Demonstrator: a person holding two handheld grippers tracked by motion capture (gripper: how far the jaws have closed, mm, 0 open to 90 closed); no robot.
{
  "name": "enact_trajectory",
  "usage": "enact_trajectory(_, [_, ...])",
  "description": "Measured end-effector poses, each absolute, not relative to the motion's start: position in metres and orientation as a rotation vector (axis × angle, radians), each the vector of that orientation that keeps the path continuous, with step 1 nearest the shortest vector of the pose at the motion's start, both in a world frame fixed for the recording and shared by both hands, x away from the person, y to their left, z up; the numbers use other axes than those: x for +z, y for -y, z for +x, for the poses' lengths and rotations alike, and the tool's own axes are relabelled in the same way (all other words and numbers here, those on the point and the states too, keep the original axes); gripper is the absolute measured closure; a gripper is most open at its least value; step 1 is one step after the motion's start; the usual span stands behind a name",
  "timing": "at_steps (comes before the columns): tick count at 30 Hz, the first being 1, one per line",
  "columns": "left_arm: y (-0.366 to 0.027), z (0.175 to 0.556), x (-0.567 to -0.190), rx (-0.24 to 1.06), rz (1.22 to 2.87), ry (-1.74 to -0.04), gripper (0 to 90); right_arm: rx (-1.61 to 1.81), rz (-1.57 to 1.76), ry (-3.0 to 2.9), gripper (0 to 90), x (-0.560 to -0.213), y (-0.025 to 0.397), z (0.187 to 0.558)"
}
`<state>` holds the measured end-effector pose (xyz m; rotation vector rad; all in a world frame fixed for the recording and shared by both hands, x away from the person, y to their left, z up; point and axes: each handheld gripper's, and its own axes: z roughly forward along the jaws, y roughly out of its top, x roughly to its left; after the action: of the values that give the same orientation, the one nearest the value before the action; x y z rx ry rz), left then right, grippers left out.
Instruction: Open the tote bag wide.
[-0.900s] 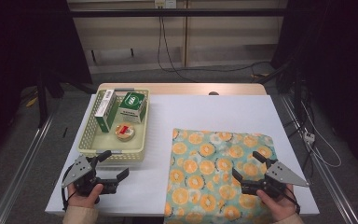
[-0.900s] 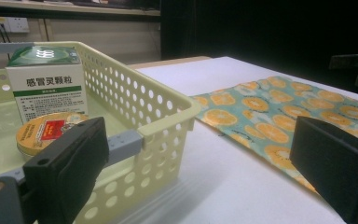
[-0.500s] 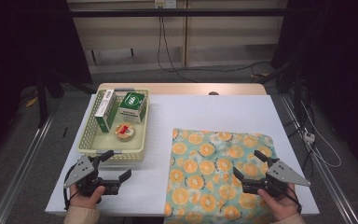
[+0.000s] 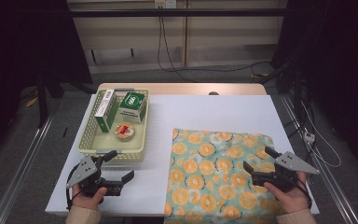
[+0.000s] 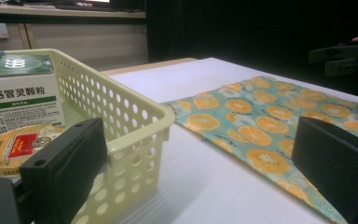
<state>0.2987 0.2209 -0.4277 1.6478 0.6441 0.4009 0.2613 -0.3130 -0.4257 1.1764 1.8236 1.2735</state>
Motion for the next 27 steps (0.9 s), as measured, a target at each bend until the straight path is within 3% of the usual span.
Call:
enact_trajectory(14, [-0.220, 0.299, -0.429, 0.396, 1.648, -0.640, 3.0, 1.170, 1.223, -1.914, 5.9, -0.428, 0.327, 0.290])
enact_trajectory(27, [-0.221, 0.298, -0.429, 0.382, 1.646, -0.628, 3.0, 1.133, 1.202, -2.136, 12.9, -0.432, 0.303, 0.376])
